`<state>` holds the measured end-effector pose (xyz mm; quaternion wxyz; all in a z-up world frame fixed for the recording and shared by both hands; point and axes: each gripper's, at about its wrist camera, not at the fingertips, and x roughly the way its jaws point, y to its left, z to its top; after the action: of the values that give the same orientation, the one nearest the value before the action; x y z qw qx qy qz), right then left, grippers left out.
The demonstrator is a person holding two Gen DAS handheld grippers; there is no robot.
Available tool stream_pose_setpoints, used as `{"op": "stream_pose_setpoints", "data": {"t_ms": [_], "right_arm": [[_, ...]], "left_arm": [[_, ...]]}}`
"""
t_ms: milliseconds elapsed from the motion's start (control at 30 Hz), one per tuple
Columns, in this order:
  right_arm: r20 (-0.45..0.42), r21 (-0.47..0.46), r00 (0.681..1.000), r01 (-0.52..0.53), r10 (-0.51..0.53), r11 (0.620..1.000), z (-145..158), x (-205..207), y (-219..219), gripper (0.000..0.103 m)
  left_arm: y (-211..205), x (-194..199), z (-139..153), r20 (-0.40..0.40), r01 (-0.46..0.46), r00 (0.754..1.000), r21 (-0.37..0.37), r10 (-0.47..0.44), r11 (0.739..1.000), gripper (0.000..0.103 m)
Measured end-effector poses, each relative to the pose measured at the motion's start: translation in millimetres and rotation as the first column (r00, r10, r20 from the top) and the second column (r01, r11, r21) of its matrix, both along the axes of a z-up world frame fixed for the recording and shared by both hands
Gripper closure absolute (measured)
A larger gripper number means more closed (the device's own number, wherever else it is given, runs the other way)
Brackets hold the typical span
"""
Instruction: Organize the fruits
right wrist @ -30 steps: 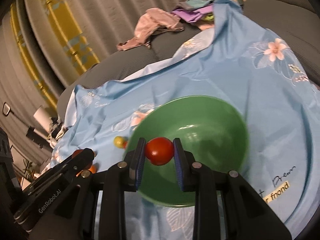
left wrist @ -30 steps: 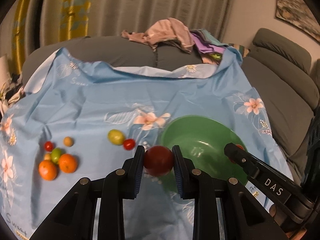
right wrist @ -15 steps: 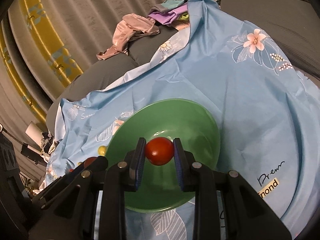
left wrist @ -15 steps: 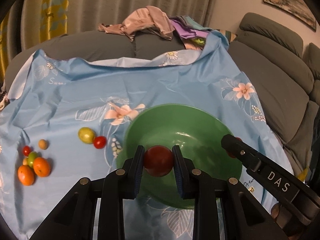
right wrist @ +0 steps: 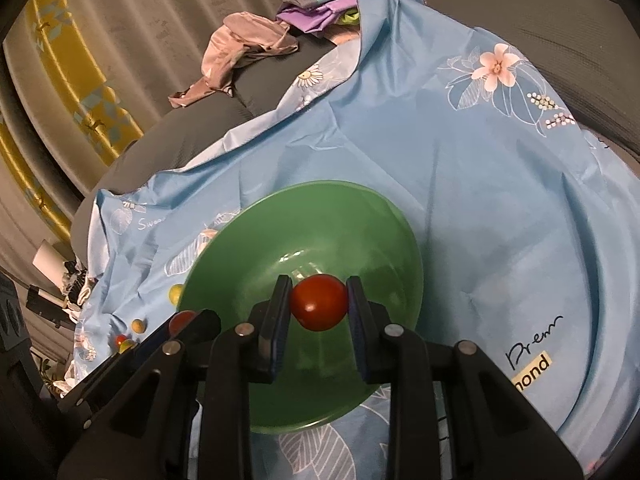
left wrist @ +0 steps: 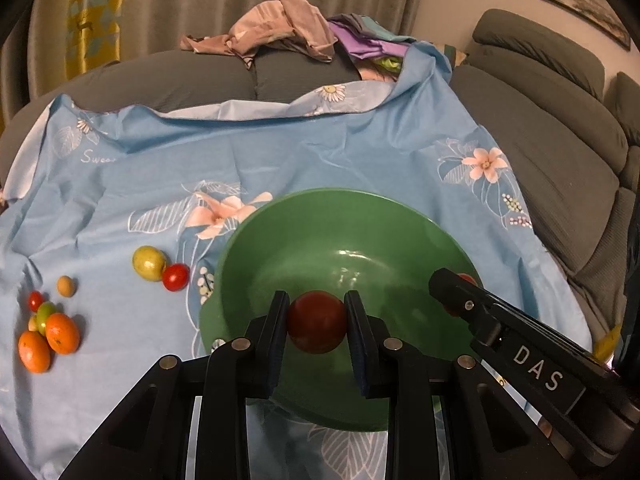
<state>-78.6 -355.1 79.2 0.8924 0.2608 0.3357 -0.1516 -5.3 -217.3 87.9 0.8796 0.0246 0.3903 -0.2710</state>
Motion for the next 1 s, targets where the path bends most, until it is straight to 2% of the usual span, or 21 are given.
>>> {"op": "stream_pose_setpoints", "data": {"t_ms": [267,300,333,367,533,700,867,1000], "right_arm": [[-0.020,-0.009,1.000,0.004,-0.004,1.000,-2.5,0.8,-0.4,0.071],[-0.020,-0.008,1.000,0.011,-0.011,1.000,-2.3,0.7,-0.6,0.060],[-0.015,-0.003,1.000,0.014,-0.015,1.000,-2.0,0.6,-0.9,0.040],[-0.006,-0.003,1.000,0.012,-0.012,1.000,-1.0,0.0,-0.4,0.034],[0.050,-0.035,0.998,-0.024,0.026,0.999,9.5,-1.1,10.9,0.032],[0.069,-0.045,0.996,-0.062,0.065,0.997,14.2,2.8,22.3,0.032],[0.047,-0.077,0.992,-0.112,0.116,0.991,14.0,12.2,41.3,0.032],[0.042,-0.098,0.984,-0.171,0.176,0.980,16.2,20.3,62.2,0.032]], "left_arm": [[-0.7,0.1,-1.0,-0.013,0.007,1.000,-0.002,-0.007,1.000,0.075],[-0.9,0.1,-0.5,-0.012,0.009,1.000,0.005,-0.009,1.000,0.075],[-0.5,0.0,1.1,-0.010,0.017,1.000,0.019,-0.017,1.000,0.075],[0.3,-0.7,2.7,-0.007,0.024,1.000,0.024,-0.024,0.999,0.075],[16.4,-3.3,16.9,0.022,-0.002,1.000,0.027,0.002,1.000,0.065],[40.5,-1.5,26.5,0.050,-0.050,0.998,0.051,0.048,0.997,0.062],[82.6,7.9,38.0,0.035,-0.142,0.989,0.029,0.141,0.989,0.061],[119.9,9.7,43.3,0.076,-0.244,0.968,0.063,0.239,0.968,0.061]]}}
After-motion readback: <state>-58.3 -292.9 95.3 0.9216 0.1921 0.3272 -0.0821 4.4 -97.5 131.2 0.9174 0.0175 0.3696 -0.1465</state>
